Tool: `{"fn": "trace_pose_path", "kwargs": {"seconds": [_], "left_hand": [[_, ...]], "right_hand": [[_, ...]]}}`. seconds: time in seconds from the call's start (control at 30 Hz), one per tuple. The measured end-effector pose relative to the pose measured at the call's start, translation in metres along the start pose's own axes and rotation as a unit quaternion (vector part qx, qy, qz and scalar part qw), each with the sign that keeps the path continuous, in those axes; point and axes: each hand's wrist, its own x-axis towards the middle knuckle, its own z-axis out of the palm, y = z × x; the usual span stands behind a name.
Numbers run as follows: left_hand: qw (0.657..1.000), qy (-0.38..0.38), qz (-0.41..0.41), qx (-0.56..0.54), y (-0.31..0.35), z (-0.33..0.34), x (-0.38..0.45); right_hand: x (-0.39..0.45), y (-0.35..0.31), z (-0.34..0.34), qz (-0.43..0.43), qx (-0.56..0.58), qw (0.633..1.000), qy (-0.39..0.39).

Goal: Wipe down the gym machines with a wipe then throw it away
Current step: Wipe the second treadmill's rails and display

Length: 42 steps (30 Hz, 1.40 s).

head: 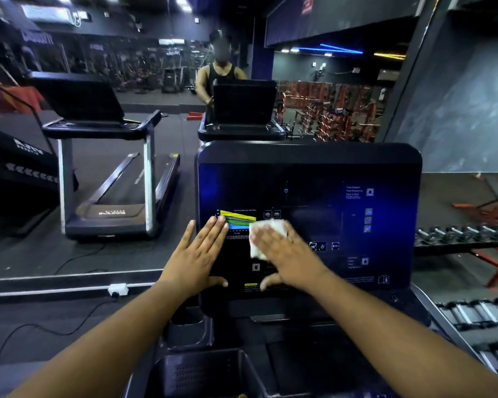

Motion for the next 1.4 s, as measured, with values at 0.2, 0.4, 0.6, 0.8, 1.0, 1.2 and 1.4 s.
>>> {"fn": "trace_pose_path", "kwargs": {"seconds": [0.2, 0.4, 0.6, 0.8, 1.0, 1.2, 1.4], "left_hand": [[0.999, 0.048, 0.006, -0.011, 0.008, -0.012, 0.02], [0.998, 0.057, 0.004, -0.018, 0.016, -0.01, 0.025], [0.997, 0.072, -0.004, -0.013, 0.021, -0.005, 0.026], [0.996, 0.086, 0.012, -0.003, 0.028, -0.005, 0.032], [0.997, 0.08, 0.016, -0.001, 0.043, -0.009, 0.047], [0.998, 0.068, 0.013, 0.004, 0.059, -0.014, 0.059], [0.998, 0.066, -0.002, -0.004, 0.071, -0.017, 0.061]], "right_hand": [[0.042, 0.08, -0.064, 0.125, 0.003, 0.989, 0.08], [0.023, 0.044, -0.041, 0.24, 0.089, 0.959, 0.124], [-0.048, -0.037, 0.035, 0.096, 0.062, 0.993, 0.009], [-0.101, -0.03, 0.059, -0.052, 0.018, 0.991, -0.118], [-0.053, 0.06, 0.008, -0.035, -0.033, 0.997, -0.058], [-0.002, 0.134, -0.066, 0.119, -0.017, 0.992, 0.039], [-0.019, 0.092, -0.035, 0.236, 0.086, 0.965, 0.077]]}}
